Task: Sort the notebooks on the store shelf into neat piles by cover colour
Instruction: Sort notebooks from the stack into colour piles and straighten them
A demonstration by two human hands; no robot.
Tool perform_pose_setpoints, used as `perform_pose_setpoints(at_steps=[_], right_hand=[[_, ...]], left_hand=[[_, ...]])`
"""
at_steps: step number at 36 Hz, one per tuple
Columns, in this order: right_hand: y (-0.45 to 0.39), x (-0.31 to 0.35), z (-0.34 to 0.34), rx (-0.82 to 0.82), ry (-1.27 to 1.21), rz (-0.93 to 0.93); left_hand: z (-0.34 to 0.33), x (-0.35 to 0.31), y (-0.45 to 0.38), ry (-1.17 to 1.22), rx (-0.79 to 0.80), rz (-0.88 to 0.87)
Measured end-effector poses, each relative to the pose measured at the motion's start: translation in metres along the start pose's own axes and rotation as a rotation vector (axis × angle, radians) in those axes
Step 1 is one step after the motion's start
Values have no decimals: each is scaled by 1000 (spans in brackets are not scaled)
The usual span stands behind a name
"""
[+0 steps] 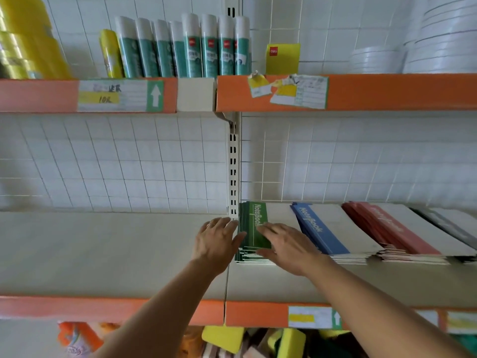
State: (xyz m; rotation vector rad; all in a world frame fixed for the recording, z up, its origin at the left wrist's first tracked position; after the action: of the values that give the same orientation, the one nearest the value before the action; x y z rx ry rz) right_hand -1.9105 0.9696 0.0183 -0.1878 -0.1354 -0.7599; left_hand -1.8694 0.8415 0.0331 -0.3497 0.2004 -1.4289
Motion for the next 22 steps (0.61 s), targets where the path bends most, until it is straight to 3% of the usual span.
perform_pose_setpoints(at_steps=[11, 22], right_hand=[[83, -62, 34, -157, 32, -117], [250, -169, 80, -229, 79, -354]], left_hand=[[21, -81, 3, 19, -37, -99], [47, -256, 33, 55, -21, -249]])
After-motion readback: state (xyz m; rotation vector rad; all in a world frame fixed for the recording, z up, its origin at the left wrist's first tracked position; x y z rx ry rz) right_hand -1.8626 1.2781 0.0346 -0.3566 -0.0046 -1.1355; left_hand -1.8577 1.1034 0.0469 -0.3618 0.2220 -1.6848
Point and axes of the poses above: each hand's wrist, its own y-axis away from the middle knuckle, its own z-axis out of the back of the hand, x = y × z, the point moved 9 cm from there along -y, towards the middle knuckle, and after that the axes turned 10 degrees about -y, right-handed, at the moved point
